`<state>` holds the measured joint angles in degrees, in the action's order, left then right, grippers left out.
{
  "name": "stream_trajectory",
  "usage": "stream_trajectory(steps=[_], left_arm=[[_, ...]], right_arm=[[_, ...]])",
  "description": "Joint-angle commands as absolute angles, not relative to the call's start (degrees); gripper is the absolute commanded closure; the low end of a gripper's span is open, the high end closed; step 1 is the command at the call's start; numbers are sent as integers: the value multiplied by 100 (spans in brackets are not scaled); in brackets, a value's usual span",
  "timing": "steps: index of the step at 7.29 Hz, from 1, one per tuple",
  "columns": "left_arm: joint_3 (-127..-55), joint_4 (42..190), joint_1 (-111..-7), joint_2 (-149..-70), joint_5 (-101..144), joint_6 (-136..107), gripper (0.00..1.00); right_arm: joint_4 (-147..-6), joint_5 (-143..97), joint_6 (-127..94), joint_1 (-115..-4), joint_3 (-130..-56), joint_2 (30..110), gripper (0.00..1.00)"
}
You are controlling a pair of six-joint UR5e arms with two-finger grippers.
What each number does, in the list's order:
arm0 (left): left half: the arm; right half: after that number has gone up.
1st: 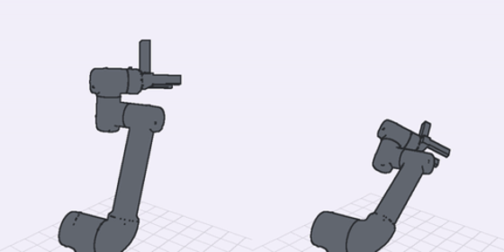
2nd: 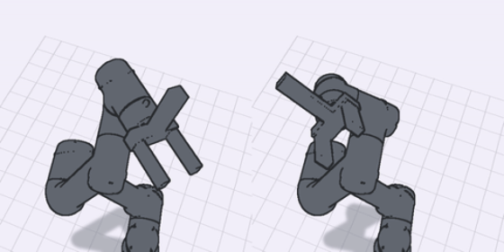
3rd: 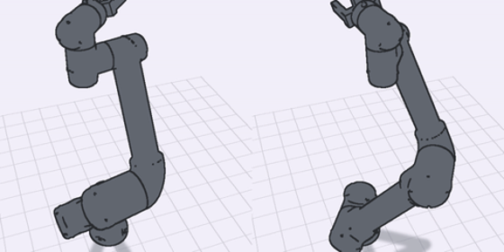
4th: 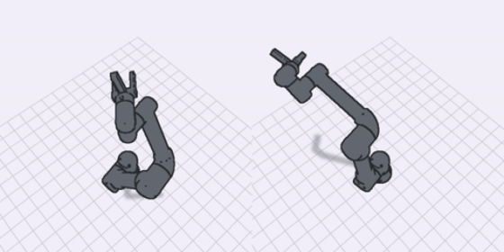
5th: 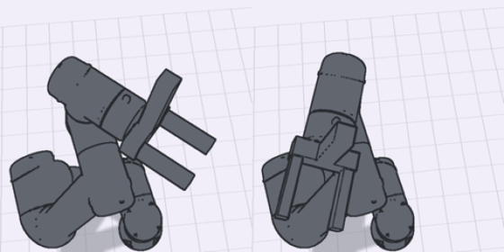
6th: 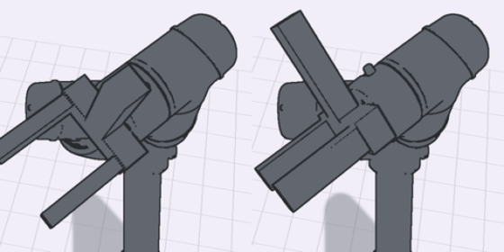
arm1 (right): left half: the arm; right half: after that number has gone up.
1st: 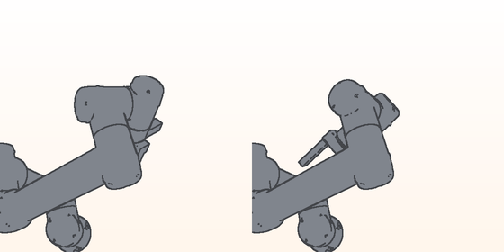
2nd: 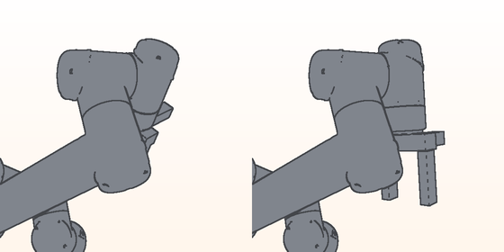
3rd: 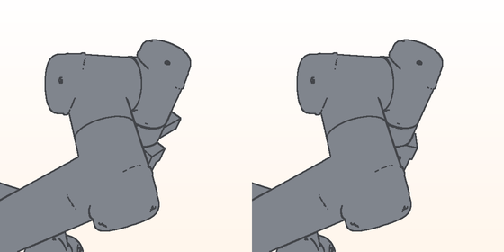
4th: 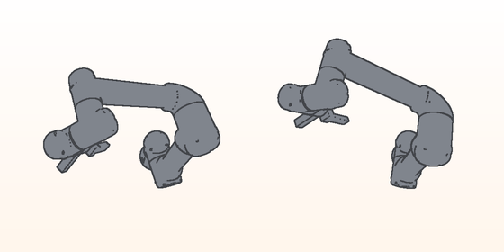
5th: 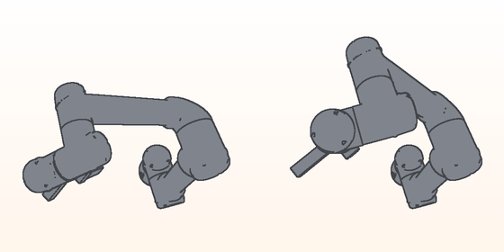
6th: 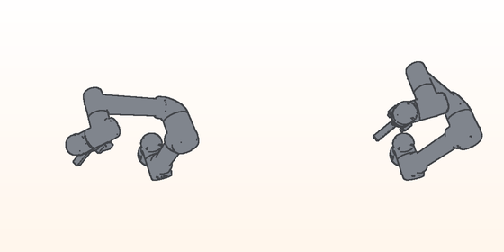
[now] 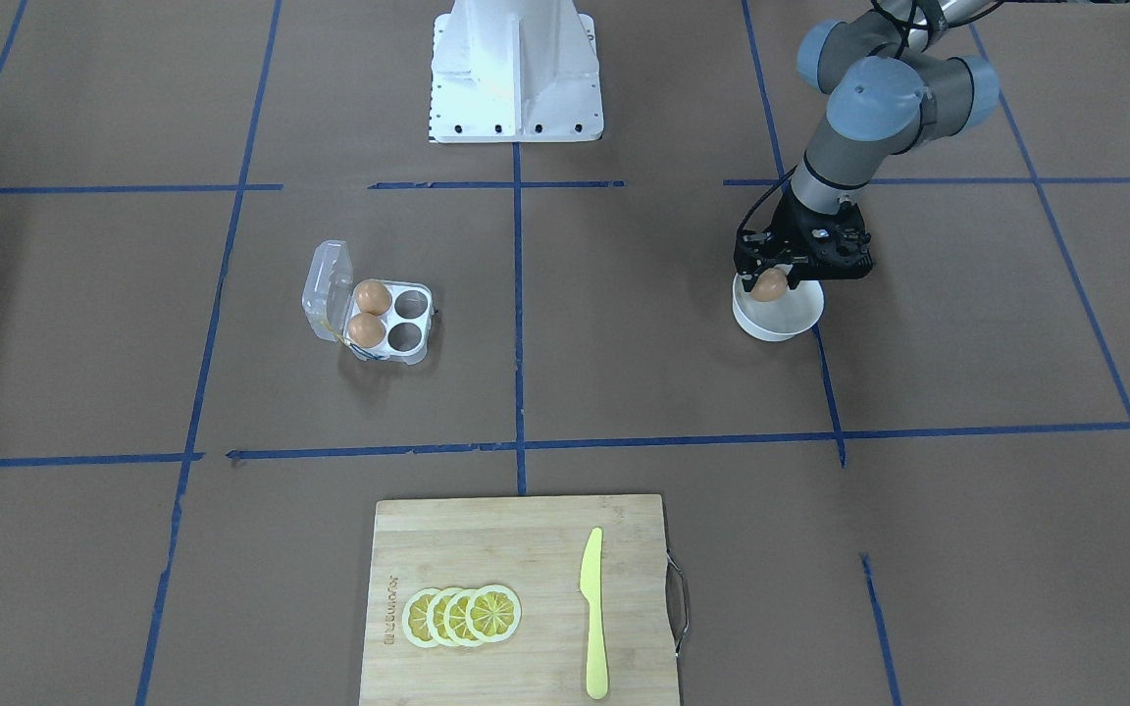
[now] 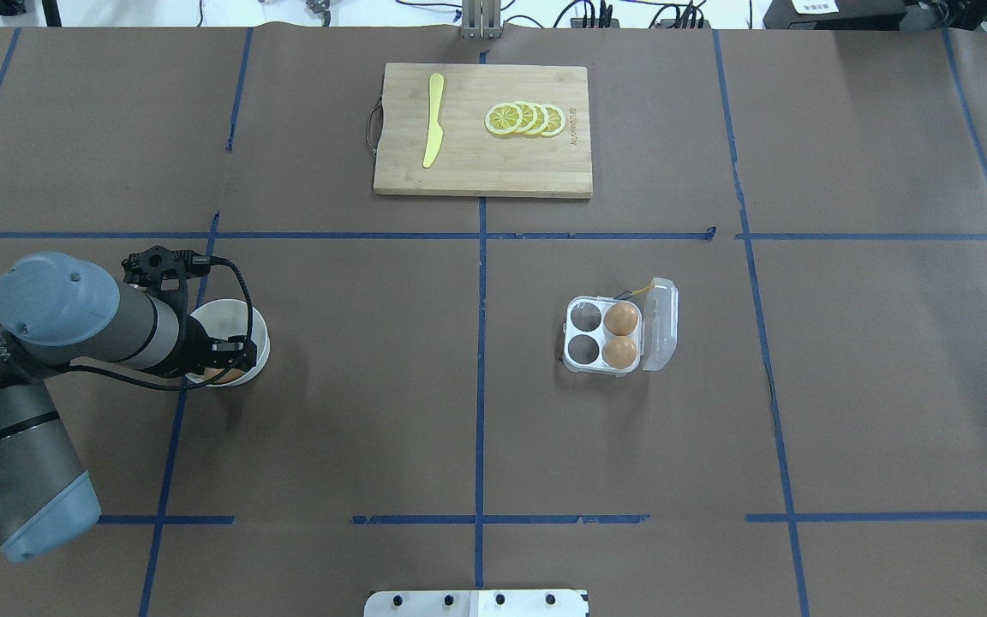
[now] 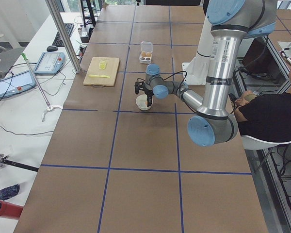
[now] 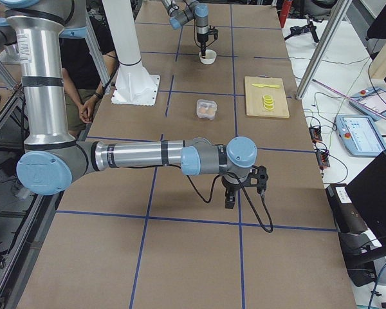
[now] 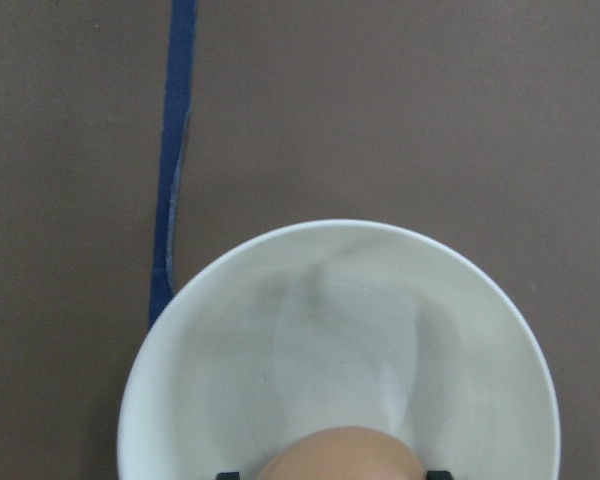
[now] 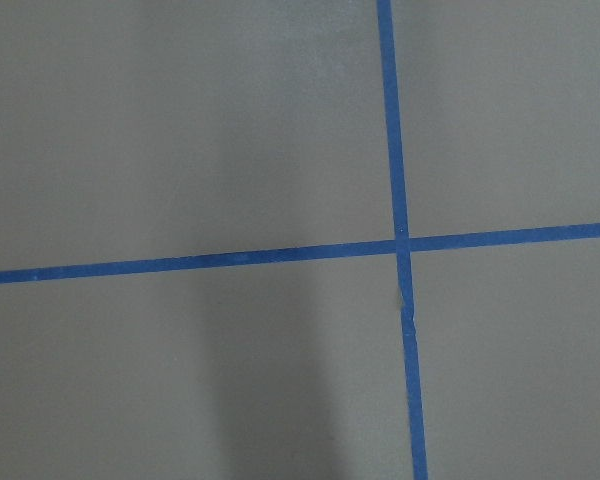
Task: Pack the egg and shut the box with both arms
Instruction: 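Close the left gripper on the brown egg and lift it from the bowl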
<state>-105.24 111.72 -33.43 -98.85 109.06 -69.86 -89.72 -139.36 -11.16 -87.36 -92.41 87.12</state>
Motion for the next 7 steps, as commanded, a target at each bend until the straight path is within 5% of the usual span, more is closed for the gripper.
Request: stream_trajectory(steps=[1, 5, 7], left_arm=[[-10521, 11171, -3340, -9879, 10899, -6987, 58], [-11247, 10935, -3628, -9818, 10925, -6987, 100], [-11959, 10469, -4103, -9904, 10977, -7048, 100]], right_arm=[[-8965, -13931, -1116, -8736, -9229, 8710, 0], [-8965, -13939, -1116, -8736, -9237, 8710, 0], [-8974, -13939, -1125, -8736, -9246, 8710, 0]])
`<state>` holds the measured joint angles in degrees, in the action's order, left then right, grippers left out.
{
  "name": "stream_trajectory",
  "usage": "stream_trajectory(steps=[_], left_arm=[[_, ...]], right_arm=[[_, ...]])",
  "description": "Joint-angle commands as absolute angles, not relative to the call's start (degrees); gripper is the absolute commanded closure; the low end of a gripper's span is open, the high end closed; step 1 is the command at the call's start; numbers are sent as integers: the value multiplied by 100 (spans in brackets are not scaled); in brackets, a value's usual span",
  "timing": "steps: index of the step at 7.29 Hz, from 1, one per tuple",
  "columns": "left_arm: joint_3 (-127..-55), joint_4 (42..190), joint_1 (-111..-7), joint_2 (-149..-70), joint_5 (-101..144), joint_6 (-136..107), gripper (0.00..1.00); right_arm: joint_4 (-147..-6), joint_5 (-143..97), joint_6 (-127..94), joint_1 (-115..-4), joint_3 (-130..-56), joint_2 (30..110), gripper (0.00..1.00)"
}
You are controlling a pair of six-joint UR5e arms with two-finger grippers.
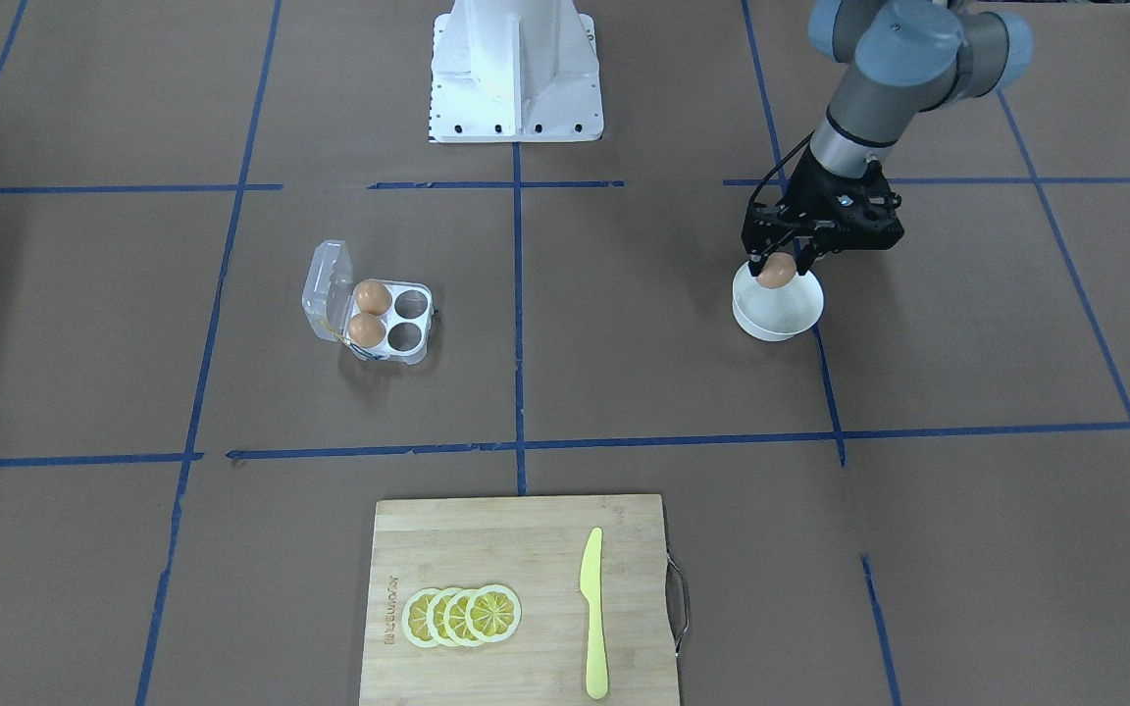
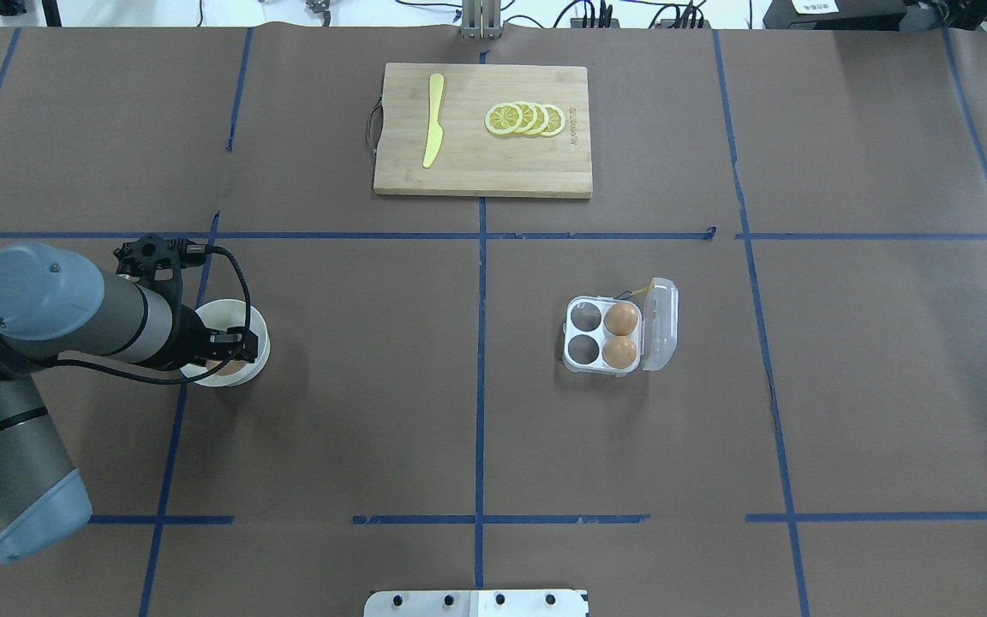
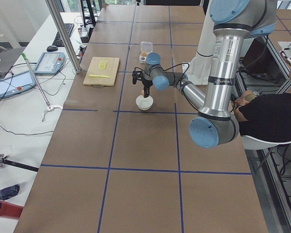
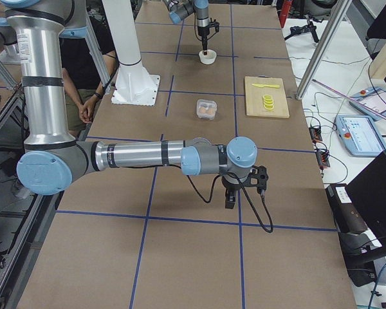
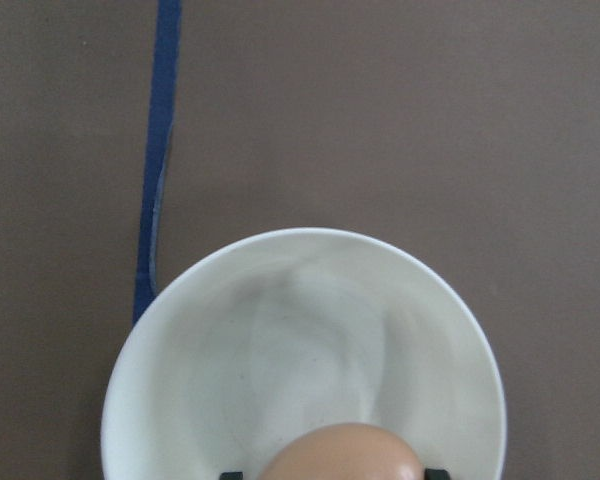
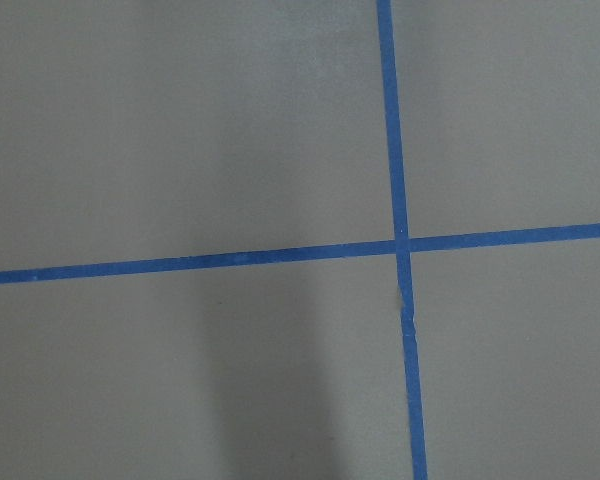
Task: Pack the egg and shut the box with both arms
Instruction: 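Carry the egg with the left gripper over the empty slot of the clear egg box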
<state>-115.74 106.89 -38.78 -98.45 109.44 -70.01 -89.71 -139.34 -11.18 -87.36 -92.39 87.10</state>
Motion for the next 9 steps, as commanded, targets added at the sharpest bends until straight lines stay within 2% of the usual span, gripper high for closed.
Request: stream_trajectory(steps=[1, 2, 3, 5, 7, 9], left_arm=[[-11849, 10503, -4061, -10192, 11082, -7084, 100], [-11508, 10807, -4026, -10700, 11205, -7528, 100], [-10835, 11611, -3912, -11366, 11328, -8455, 100], [-9657, 12967, -3009, -12317, 11347, -9533, 100], [-8338, 13821, -2561, -13319, 10615, -9597, 100], [-7466, 14246, -2295, -13866, 10248, -9598, 100]], right_arm=[[-8974, -13939, -1125, -8736, -9281, 8710, 0], [-8965, -13939, -1116, -8736, -9290, 8710, 0], [-8965, -13931, -1116, -8736, -9299, 8693, 0], [-8965, -13931, -1116, -8736, -9386, 8701, 0], [-8965, -13931, -1125, -8736, -9422, 8736, 0], [-8965, -13939, -1125, -8736, -9509, 8763, 0]])
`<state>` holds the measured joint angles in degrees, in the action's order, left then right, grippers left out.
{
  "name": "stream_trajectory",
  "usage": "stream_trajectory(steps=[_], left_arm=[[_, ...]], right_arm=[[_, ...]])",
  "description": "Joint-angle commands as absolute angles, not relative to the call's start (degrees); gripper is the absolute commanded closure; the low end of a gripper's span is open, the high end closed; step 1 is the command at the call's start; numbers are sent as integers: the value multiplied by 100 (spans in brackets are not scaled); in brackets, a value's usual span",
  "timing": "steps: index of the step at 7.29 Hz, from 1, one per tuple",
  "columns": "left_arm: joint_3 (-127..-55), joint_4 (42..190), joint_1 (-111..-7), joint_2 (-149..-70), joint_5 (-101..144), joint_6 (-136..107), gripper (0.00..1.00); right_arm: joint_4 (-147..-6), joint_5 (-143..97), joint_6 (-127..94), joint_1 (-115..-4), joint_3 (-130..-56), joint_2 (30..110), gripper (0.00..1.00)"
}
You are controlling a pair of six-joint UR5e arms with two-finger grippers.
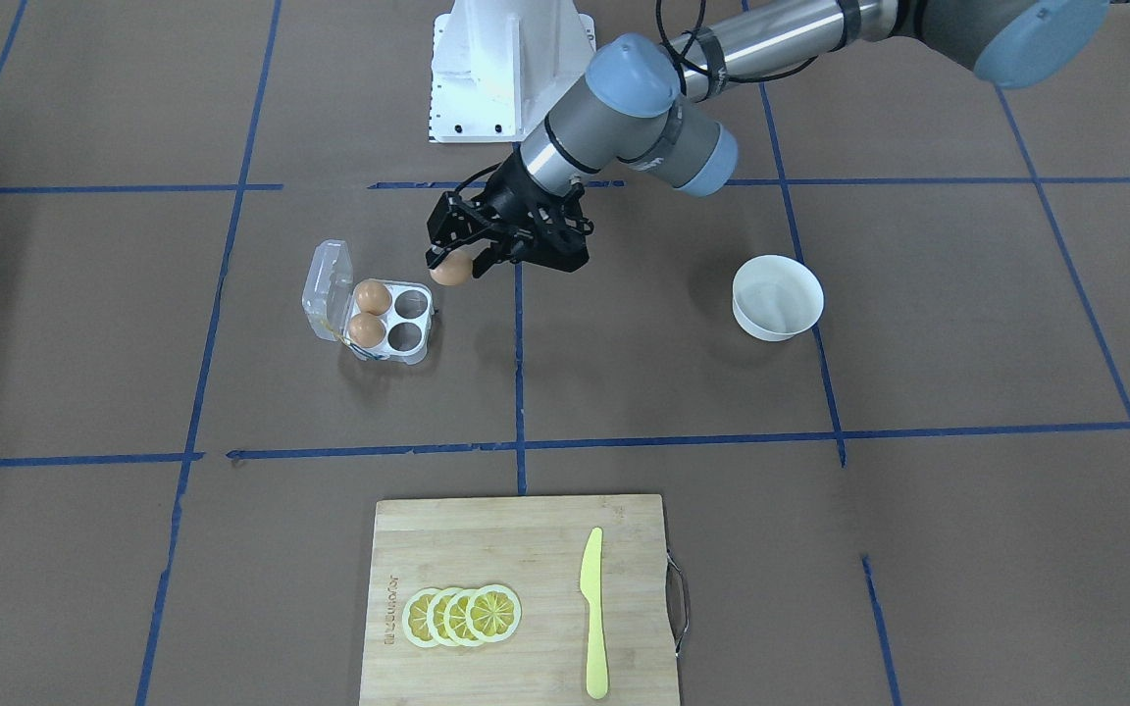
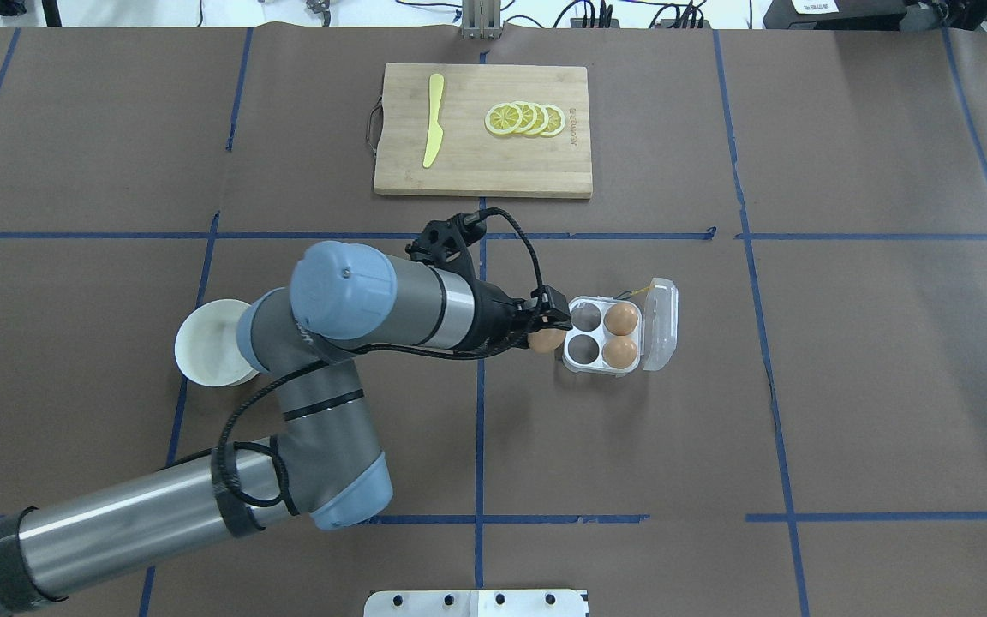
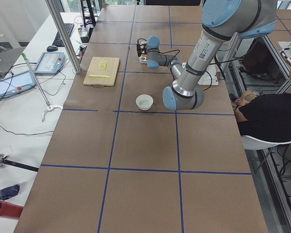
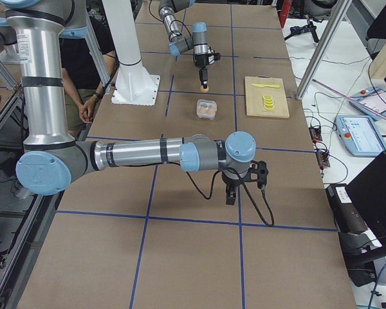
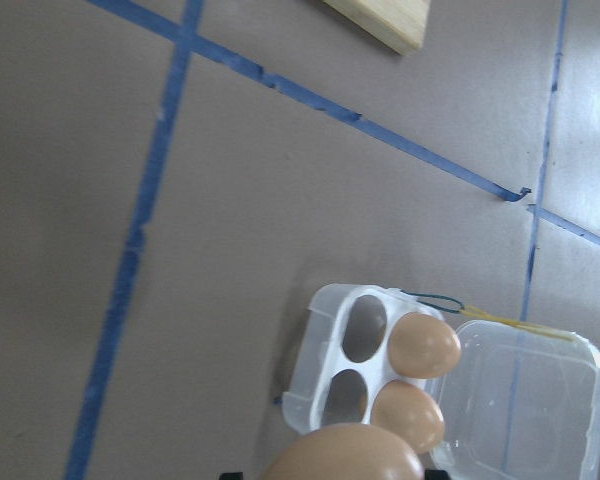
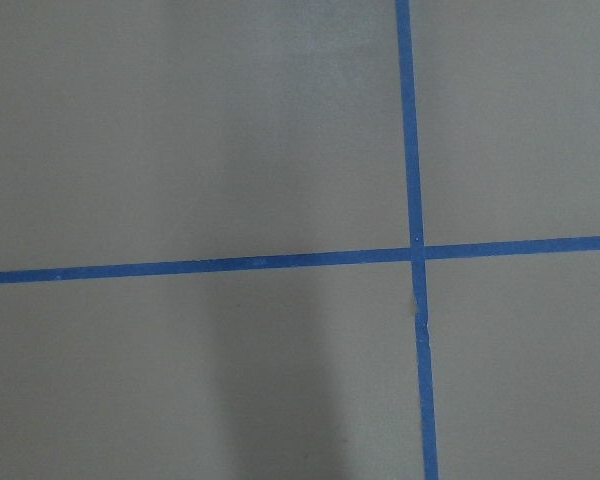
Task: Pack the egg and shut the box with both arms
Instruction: 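Carry the egg with the left gripper over the empty slot of the clear egg box, then lower the egg into the slot and open the left gripper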
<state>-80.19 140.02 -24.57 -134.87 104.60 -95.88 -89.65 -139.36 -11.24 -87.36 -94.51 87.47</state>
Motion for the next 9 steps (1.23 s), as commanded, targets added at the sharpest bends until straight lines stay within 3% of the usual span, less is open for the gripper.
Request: stream_trajectory(steps=[1, 4, 5, 6, 9], left_arm=[[-7175, 14334, -2250, -14078, 10048, -9598, 100], [-7076, 14414, -2224, -14080, 9967, -9598, 100], [-7066, 14414, -2232, -14071, 9941, -9563, 70], [-7093, 14414, -2232, -14054, 9940, -9345, 1], [-7347, 14240, -2485, -14010, 10272, -9238, 0]], right_arm=[[-8974, -13948, -1125, -8736, -9501, 8771, 0], [-8974, -13948, -1125, -8736, -9492, 8771, 0], [-8974, -13957, -1125, -8736, -9501, 8771, 0], [-8974, -14027, -1125, -8736, -9501, 8771, 0], [-8965, -14045, -1134, -8736, -9579, 8754, 0]])
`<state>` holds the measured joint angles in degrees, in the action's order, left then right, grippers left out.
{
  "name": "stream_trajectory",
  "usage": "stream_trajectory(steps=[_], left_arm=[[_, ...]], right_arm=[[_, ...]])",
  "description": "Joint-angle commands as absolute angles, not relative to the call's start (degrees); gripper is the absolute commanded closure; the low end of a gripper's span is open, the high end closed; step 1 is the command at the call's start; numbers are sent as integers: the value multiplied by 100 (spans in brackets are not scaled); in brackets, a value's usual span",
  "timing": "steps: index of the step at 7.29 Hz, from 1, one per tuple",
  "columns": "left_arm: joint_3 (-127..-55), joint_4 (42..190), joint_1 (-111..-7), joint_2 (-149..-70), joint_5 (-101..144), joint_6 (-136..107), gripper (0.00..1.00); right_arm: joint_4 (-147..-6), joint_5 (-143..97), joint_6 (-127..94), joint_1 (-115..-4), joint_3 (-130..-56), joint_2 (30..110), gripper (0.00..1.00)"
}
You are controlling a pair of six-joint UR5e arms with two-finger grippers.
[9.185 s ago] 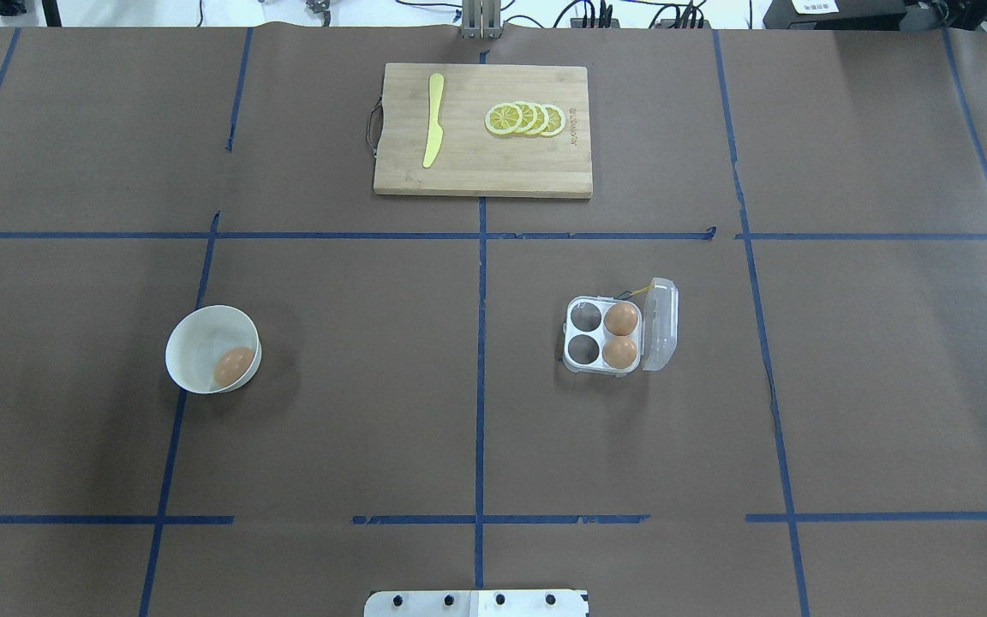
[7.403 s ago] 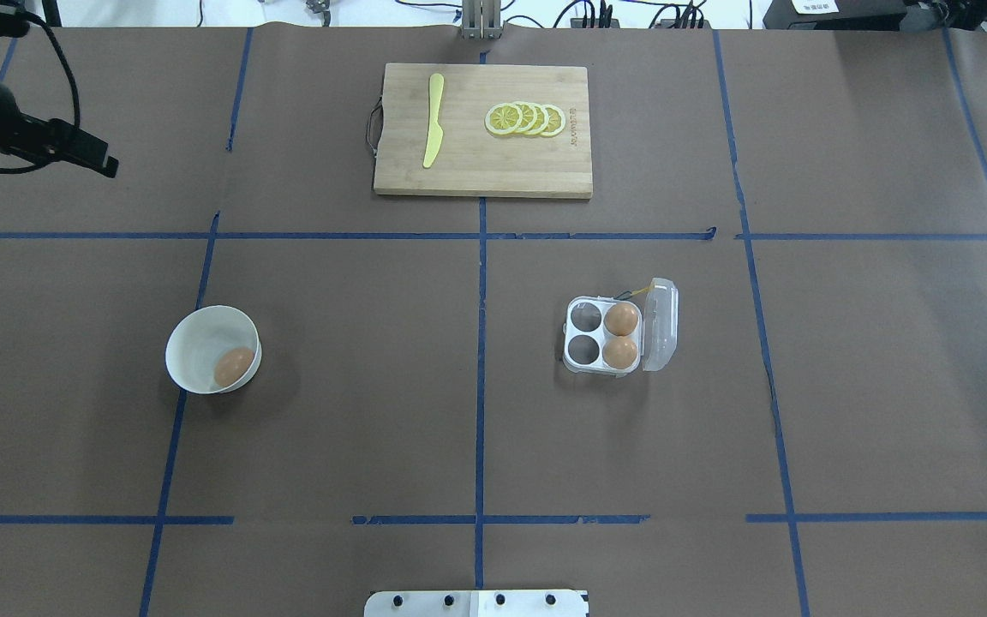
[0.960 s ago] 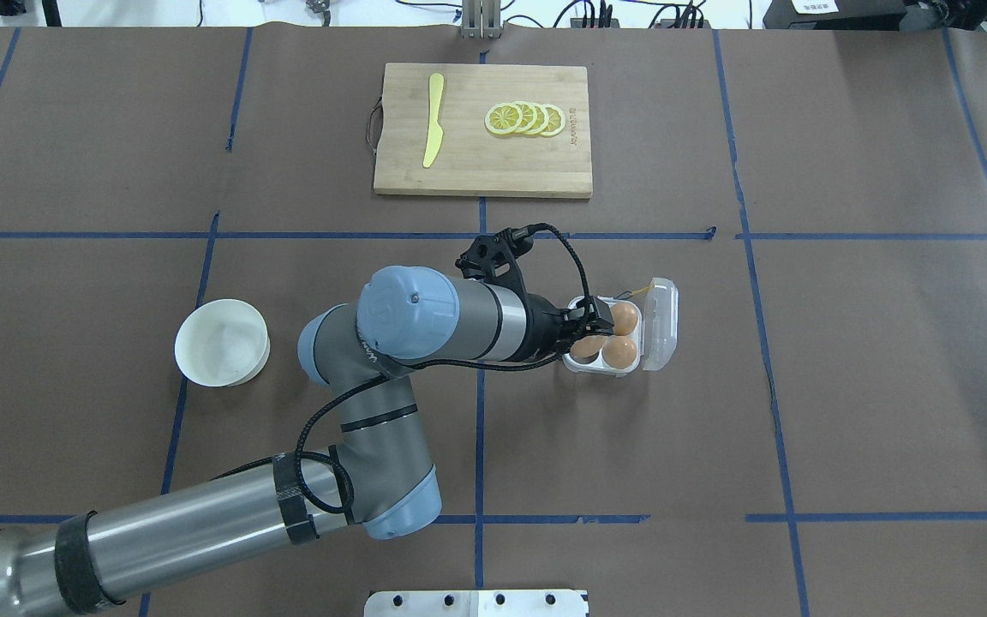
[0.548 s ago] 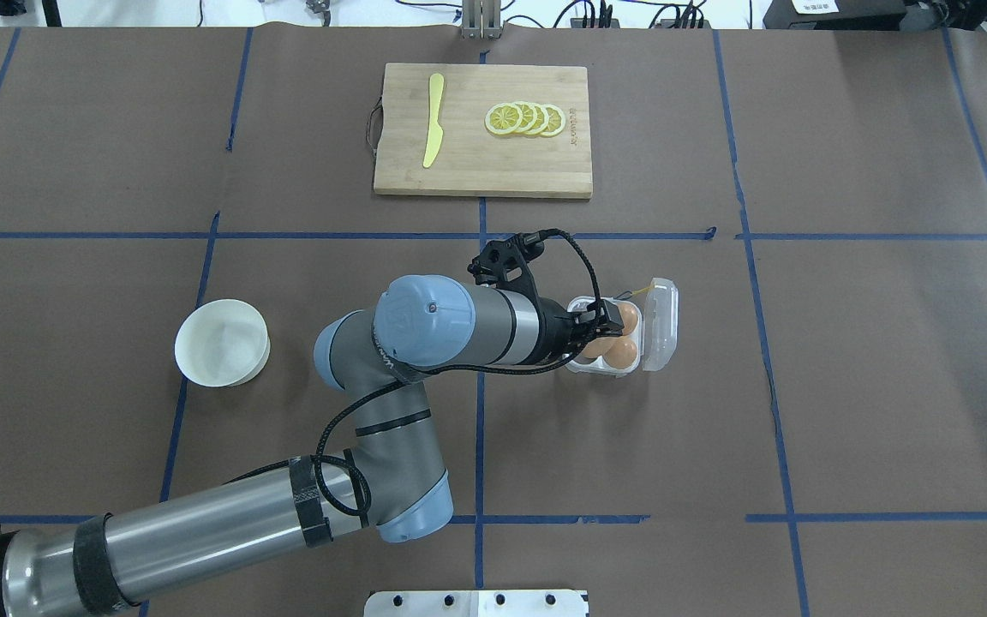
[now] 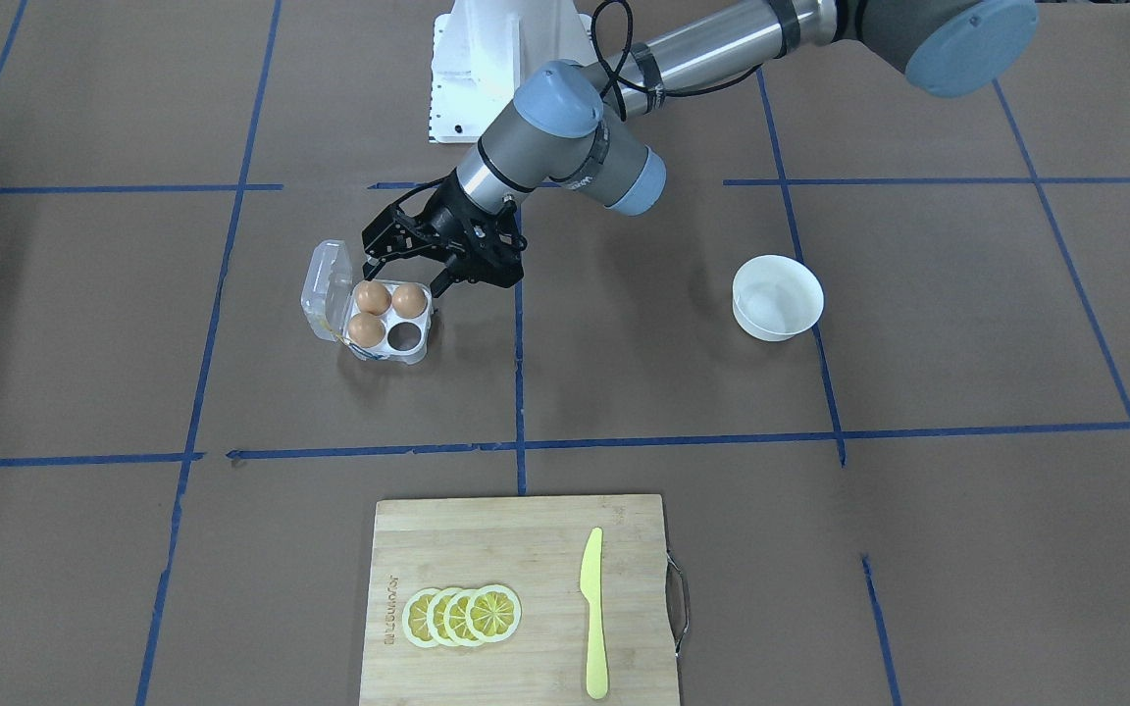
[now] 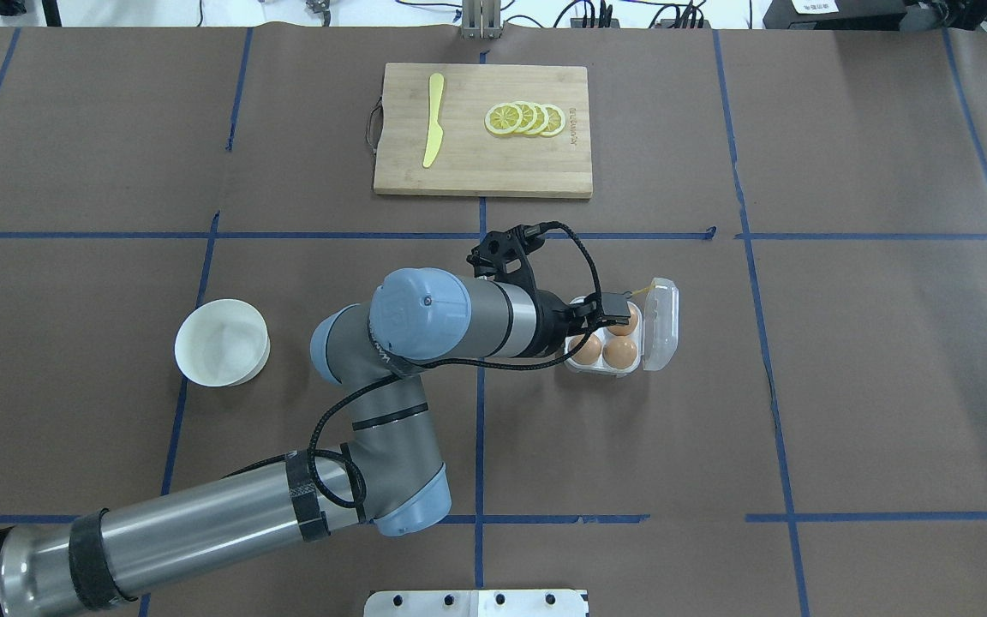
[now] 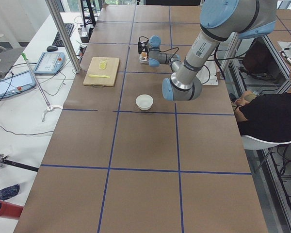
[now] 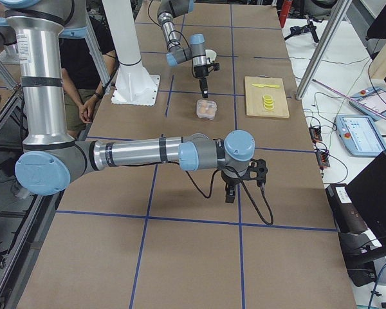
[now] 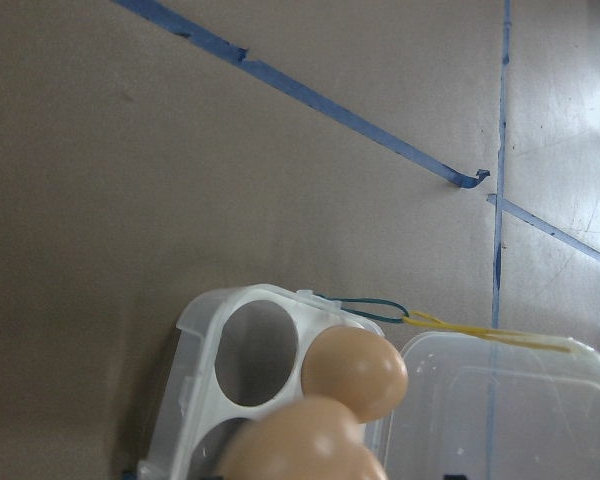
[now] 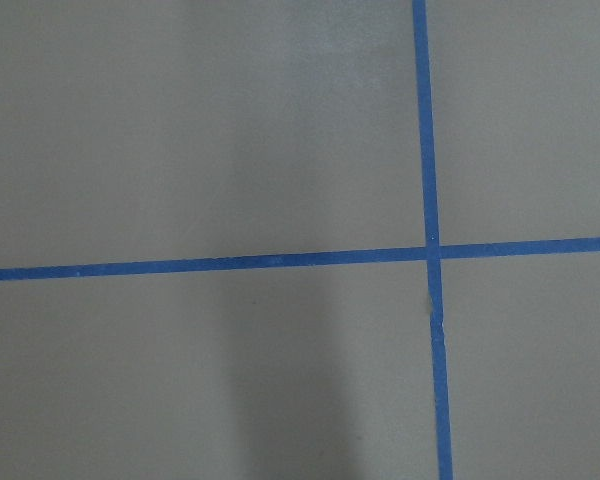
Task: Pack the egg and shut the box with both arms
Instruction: 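Lower the egg into the slot and open the left gripper, then withdraw the left arm from the box while the right arm reaches toward the lid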
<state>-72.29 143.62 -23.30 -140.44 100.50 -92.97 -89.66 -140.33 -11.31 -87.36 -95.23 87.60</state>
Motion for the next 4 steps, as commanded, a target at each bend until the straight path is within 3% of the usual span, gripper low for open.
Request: stream_trajectory(steps=[1, 4], left_arm=[[-7591, 13977, -2774, -13871, 10779, -9194, 0], [-9493, 11743, -3461, -13073, 11601, -8240, 0]], right_arm=[[-8965, -14045, -1151, -8710, -9711, 8737, 0], [-8582, -14010, -3261, -7467, -10624, 8763, 0]])
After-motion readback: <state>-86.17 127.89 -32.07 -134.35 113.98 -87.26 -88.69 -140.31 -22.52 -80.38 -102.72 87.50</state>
